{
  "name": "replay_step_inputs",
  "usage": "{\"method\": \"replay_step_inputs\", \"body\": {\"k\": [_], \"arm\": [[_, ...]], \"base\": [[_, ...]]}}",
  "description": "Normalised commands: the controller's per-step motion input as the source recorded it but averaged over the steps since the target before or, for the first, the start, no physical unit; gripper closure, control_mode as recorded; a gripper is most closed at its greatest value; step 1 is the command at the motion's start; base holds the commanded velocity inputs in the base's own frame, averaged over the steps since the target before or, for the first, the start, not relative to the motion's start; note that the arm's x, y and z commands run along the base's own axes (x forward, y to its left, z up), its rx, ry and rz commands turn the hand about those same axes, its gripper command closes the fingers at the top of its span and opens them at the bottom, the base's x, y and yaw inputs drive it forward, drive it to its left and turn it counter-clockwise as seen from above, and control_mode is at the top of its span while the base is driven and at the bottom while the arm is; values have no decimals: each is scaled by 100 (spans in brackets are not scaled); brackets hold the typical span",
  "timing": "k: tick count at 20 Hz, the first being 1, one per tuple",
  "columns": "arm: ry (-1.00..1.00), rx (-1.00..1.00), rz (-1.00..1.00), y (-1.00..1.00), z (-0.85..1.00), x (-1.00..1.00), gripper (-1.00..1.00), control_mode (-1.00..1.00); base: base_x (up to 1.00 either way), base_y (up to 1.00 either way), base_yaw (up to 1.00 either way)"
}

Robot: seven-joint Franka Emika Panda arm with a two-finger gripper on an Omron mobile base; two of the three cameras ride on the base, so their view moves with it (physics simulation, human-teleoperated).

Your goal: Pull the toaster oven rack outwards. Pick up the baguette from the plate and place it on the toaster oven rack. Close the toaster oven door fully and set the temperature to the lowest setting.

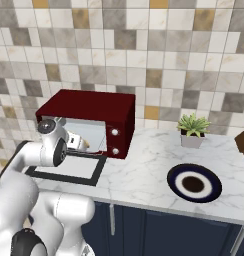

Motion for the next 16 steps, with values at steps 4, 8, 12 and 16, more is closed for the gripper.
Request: {"method": "replay_step_inputs", "body": {"k": [4, 8, 12, 16], "arm": [[0, 0, 0, 0, -2, 20, -100, -100], [0, 0, 0, -4, 0, -5, -100, -100], [0, 2, 0, -11, 0, -48, -100, -100], [3, 0, 0, -10, -1, -26, -100, -100]], "base": [[0, 0, 0], [0, 0, 0], [0, 0, 0], [0, 0, 0]]}}
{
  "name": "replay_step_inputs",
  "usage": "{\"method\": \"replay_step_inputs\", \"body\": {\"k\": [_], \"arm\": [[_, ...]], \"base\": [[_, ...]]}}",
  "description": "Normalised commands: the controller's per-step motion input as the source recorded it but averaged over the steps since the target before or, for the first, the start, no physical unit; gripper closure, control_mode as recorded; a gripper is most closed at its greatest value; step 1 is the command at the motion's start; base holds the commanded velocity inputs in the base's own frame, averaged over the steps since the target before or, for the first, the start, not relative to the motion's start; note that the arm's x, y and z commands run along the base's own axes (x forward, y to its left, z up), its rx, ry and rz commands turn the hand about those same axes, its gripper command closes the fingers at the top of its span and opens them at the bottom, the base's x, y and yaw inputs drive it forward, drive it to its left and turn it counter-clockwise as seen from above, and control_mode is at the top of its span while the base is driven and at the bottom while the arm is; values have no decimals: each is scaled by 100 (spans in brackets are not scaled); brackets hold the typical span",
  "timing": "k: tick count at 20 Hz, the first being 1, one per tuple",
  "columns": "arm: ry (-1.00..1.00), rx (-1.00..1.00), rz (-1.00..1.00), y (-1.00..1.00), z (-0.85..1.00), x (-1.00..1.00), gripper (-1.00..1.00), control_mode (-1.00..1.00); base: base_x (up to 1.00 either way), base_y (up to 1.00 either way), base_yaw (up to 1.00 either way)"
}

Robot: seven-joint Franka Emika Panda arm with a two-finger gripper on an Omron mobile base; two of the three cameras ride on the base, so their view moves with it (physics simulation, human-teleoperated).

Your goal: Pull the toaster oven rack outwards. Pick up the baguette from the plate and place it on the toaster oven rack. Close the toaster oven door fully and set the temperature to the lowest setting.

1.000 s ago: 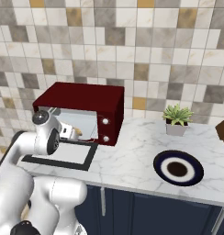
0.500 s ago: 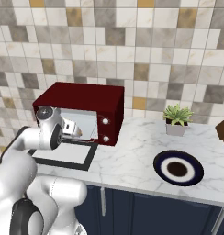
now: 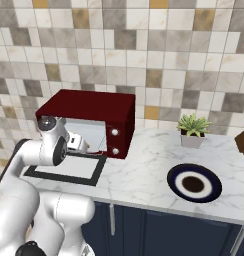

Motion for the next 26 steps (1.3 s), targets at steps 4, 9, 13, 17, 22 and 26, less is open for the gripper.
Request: {"method": "replay_step_inputs", "body": {"k": [4, 9, 13, 17, 22, 26], "arm": [[4, 0, 0, -1, -25, 2, -100, -100], [0, 0, 0, -3, -32, 10, -100, -100], [0, 0, 0, 0, -23, 16, -100, -100], [1, 0, 0, 0, -23, 16, -100, -100], [0, 0, 0, 0, -24, 10, -100, -100], [0, 0, 0, 0, -14, 12, -100, -100]], "base": [[0, 0, 0], [0, 0, 0], [0, 0, 0], [0, 0, 0], [0, 0, 0], [0, 0, 0]]}}
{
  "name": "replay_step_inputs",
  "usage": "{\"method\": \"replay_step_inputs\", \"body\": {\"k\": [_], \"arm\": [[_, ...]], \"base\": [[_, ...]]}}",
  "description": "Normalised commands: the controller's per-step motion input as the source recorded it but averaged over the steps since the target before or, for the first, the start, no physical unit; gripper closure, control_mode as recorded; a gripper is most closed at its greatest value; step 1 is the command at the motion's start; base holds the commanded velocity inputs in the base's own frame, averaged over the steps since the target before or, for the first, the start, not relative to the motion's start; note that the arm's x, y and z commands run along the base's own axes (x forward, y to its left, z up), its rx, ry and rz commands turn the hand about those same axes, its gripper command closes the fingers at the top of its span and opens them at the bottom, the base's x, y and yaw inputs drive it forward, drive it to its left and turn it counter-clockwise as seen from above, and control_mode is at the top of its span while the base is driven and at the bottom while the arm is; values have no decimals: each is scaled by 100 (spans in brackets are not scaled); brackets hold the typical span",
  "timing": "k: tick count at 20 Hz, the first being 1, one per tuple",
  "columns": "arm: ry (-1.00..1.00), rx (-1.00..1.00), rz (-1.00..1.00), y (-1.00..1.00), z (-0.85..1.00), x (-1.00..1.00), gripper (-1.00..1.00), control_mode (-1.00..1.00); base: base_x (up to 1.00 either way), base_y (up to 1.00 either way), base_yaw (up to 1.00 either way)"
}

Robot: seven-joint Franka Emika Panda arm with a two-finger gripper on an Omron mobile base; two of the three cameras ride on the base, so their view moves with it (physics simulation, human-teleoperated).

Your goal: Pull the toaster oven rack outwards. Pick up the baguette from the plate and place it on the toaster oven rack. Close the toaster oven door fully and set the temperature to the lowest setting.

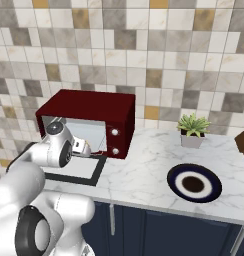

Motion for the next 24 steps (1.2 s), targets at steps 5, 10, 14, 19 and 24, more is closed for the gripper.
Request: {"method": "replay_step_inputs", "body": {"k": [5, 10, 14, 19, 24], "arm": [[-1, 0, 0, -2, -14, 11, -100, -100], [0, 0, 0, -3, -14, 16, -100, -100], [0, 0, 0, -2, -9, 23, -100, -100], [0, 0, 0, -4, -2, 24, -100, -100], [0, 0, 0, -1, 0, 25, -100, -100]], "base": [[0, 0, 0], [0, 0, 0], [0, 0, 0], [0, 0, 0], [0, 0, 0]]}}
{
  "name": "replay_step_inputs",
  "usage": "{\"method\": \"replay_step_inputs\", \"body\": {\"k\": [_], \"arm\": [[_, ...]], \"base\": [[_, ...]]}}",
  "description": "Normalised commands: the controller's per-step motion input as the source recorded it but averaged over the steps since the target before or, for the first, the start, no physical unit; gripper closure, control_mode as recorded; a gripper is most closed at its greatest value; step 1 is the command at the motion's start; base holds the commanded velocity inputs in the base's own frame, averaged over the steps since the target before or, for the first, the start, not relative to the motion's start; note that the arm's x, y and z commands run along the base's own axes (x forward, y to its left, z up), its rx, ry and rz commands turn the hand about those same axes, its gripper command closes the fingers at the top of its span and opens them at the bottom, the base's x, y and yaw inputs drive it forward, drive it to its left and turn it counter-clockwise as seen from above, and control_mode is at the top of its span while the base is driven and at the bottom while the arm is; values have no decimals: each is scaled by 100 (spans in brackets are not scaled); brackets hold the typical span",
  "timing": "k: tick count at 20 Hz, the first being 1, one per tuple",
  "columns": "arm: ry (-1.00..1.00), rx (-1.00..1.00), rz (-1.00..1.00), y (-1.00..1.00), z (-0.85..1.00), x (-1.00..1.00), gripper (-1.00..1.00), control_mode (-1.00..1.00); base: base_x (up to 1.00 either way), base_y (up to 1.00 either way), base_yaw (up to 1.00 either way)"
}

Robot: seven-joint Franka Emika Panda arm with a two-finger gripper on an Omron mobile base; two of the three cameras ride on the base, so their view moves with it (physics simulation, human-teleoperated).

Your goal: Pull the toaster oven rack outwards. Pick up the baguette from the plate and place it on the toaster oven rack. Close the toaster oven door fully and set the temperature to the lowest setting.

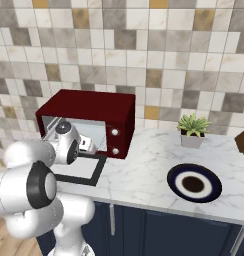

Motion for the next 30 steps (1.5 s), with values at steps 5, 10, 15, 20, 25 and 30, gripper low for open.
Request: {"method": "replay_step_inputs", "body": {"k": [5, 10, 15, 20, 25, 30], "arm": [[-7, 0, 0, -1, 0, 31, -100, -100], [-10, 0, 0, 0, 0, 36, -100, -100], [-11, 0, 0, -2, 0, 41, -100, -100], [-1, 0, 0, 0, 6, 43, -100, -100], [0, 0, 0, -2, 35, 19, -100, -100], [0, 0, 0, -1, 41, 2, -100, -100]], "base": [[0, 0, 0], [0, 0, 0], [0, 0, 0], [0, 0, 0], [0, 0, 0], [0, 0, 0]]}}
